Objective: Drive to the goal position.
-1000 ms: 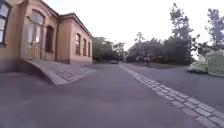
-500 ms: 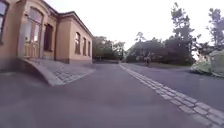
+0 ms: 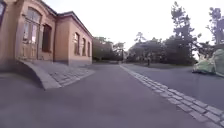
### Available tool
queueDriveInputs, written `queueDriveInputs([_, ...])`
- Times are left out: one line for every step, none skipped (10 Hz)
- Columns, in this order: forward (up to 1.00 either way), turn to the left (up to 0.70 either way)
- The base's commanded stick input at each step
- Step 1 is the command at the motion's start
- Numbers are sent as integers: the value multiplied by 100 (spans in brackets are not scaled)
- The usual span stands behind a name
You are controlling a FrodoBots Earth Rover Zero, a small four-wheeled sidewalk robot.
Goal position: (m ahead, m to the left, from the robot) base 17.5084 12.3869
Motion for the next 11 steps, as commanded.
queueDriveInputs([50, 0])
queueDriveInputs([50, 0])
queueDriveInputs([50, 0])
queueDriveInputs([50, 0])
queueDriveInputs([50, 0])
queueDriveInputs([50, 0])
queueDriveInputs([50, 0])
queueDriveInputs([50, 0])
queueDriveInputs([50, 0])
queueDriveInputs([50, 0])
queueDriveInputs([50, 0])
